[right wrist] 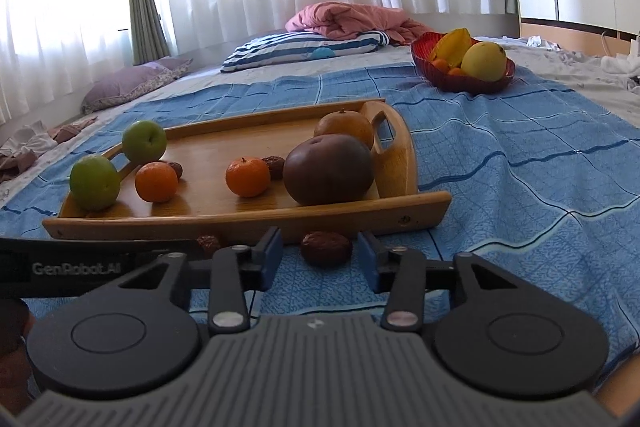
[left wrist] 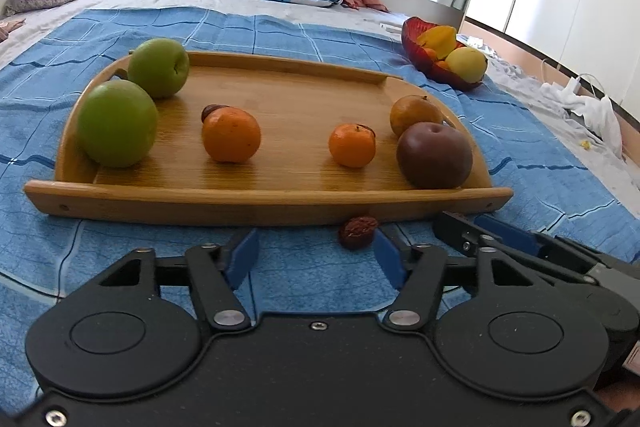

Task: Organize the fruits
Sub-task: 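Close the left gripper on a dark red date while the right closes on another, then lift the date with the left gripper while the right carries its date over the tray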

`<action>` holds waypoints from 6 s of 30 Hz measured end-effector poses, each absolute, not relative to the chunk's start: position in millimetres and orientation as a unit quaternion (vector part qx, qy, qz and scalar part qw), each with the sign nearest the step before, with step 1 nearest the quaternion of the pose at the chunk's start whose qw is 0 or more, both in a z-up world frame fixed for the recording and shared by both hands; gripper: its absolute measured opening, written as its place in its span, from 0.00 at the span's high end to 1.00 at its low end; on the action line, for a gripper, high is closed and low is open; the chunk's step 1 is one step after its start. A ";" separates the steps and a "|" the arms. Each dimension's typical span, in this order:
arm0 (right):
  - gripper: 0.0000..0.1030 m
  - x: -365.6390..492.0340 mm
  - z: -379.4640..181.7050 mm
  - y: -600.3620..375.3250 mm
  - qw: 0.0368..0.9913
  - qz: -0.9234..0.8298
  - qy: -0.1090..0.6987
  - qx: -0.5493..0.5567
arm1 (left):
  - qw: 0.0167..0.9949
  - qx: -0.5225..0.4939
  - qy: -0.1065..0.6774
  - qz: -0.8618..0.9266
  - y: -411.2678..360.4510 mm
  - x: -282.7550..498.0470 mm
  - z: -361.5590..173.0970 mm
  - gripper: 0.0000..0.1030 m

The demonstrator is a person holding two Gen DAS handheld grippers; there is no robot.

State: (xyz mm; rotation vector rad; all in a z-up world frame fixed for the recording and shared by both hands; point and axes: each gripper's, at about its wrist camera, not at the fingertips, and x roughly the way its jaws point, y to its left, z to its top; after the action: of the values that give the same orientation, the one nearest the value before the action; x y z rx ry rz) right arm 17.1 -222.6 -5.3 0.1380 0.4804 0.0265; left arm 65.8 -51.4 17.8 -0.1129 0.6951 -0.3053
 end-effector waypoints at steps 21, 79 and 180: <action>0.64 24.3 -5.7 -224.4 0.965 0.000 0.248 0.090 | 0.920 -0.059 0.355 -0.158 -69.0 76.3 15.3 0.80; 0.67 16.2 9.7 -202.3 0.975 0.025 0.214 0.062 | 0.940 -0.021 0.324 -0.103 -40.4 57.0 35.4 0.82; 0.66 43.9 37.9 -175.8 0.976 0.019 0.215 -0.002 | 0.955 -0.009 0.278 -0.102 -40.4 75.3 67.1 0.83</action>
State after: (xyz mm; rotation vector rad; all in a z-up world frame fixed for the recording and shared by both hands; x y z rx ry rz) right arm 43.9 -175.8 37.9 -0.0031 0.4337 0.0388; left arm 75.3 -40.4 67.1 -0.0181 0.5634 -0.2068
